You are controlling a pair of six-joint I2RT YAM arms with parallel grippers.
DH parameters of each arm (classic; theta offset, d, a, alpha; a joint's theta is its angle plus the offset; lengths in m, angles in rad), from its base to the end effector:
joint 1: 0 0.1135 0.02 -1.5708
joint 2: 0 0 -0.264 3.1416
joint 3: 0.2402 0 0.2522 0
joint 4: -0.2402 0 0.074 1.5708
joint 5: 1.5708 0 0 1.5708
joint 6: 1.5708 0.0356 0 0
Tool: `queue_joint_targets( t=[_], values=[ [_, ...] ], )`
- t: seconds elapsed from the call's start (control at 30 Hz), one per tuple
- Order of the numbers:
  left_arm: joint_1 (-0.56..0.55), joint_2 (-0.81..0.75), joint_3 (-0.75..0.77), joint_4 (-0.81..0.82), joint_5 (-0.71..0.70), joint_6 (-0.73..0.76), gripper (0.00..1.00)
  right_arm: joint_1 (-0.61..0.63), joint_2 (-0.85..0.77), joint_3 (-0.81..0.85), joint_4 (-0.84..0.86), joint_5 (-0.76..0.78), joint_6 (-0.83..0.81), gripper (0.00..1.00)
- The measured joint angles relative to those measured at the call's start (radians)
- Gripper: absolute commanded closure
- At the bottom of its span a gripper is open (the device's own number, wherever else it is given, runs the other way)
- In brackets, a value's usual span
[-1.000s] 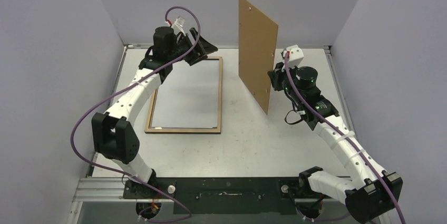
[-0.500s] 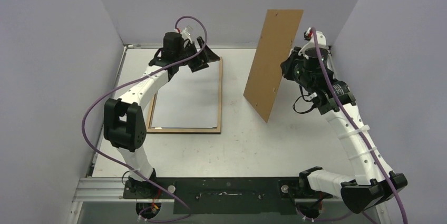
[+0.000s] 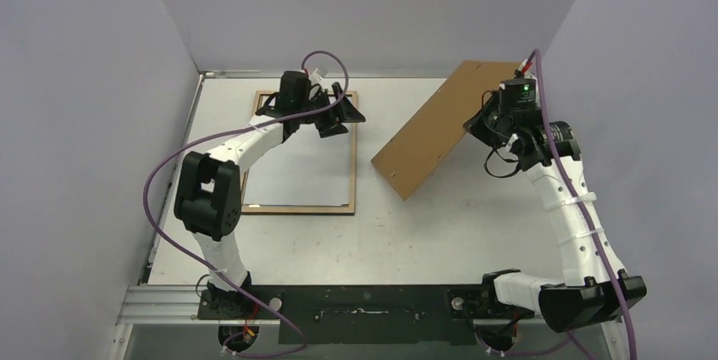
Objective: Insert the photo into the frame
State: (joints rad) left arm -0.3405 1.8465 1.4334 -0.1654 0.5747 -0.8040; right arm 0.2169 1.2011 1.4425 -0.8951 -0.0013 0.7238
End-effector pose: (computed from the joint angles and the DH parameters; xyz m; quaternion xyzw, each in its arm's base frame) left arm 0.3963 -0.1609 0.2673 -0.0624 0.8518 -0.4568 0.2488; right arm 0.2296 0.0506 0.4098 0.2246 0.8681 0.2011 0.3943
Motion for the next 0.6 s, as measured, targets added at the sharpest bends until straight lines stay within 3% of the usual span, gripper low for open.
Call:
queue_joint_targets(
  t=[0.33,0.6],
  values=[
    [-0.113,-0.001,-0.126,0.050,-0.007,0.058,0.24,-0.069,0.081,-0.012,-0.107,-0.114,0.106,1.00],
    [-0.208,-0.104,-0.128,0.050,-0.081,0.247,0.21,-0.129,0.086,-0.082,-0.120,-0.126,0.187,1.00]
  ],
)
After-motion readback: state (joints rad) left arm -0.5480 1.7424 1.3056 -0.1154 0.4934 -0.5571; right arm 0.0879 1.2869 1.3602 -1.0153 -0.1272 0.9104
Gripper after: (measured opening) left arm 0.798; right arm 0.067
